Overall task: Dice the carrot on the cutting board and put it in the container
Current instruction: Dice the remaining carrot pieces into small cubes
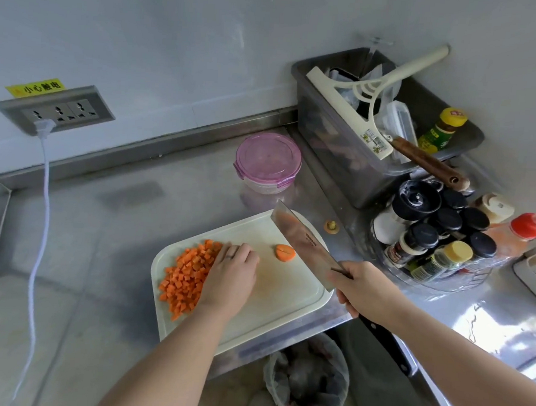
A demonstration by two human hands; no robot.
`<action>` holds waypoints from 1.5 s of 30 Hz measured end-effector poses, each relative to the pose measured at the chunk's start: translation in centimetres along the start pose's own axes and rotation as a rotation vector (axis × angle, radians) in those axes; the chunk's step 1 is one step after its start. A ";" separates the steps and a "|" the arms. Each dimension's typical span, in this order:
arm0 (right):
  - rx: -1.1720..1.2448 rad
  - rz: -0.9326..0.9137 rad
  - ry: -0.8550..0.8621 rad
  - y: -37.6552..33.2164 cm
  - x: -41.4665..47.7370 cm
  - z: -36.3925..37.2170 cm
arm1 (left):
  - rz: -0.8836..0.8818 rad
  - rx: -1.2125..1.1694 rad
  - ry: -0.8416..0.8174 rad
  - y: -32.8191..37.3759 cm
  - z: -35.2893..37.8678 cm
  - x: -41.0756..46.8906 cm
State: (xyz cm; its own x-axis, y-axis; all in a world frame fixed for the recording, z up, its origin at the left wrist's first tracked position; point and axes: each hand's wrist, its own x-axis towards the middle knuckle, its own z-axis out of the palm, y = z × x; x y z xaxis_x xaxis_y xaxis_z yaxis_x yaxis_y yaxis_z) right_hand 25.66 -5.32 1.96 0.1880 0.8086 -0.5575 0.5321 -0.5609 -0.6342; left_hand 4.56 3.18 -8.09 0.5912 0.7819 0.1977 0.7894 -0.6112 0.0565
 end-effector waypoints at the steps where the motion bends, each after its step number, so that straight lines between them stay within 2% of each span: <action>1: -0.002 -0.004 0.004 0.0 0.1 0.1 | -0.016 -0.008 0.011 -0.4 -0.2 -0.3; 6: 0.020 -0.006 0.051 0.0 0.5 -0.2 | -0.055 -0.123 0.062 0.5 -1.3 0.9; 8: 0.014 0.001 0.064 0.3 0.7 -0.3 | -0.079 -0.213 -0.023 1.7 -1.8 2.7; 13: 0.052 0.012 0.073 0.9 0.7 -0.7 | -0.304 -0.485 -0.354 3.3 -1.2 7.1; 18: 0.068 0.009 0.076 1.3 0.4 -1.0 | -0.467 -0.676 -0.428 3.0 -0.9 8.3; 21: 0.041 0.005 0.076 1.5 0.3 -1.1 | -0.410 -0.666 -0.399 2.5 -1.0 8.2; 27: 0.077 0.005 0.064 1.4 0.3 -1.2 | -0.123 -0.507 -0.288 2.3 -1.1 5.6; 32: 0.040 0.005 0.063 1.3 0.7 -1.1 | -0.086 -0.443 -0.234 2.8 -1.4 5.0; 40: 0.034 0.010 0.052 1.6 0.7 -1.0 | -0.097 -0.393 -0.368 2.8 -1.2 5.8; 45: 0.028 0.024 0.049 1.9 0.8 -1.0 | 0.022 -0.395 -0.516 2.4 -1.8 5.9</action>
State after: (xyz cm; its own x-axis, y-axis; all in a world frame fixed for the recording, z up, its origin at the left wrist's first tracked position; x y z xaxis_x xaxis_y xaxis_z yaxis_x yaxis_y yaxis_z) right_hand 27.64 -5.57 0.86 0.2407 0.8020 -0.5467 0.5034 -0.5847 -0.6361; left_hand 9.62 6.14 -4.99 0.6873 0.6672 -0.2872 0.7144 -0.5496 0.4331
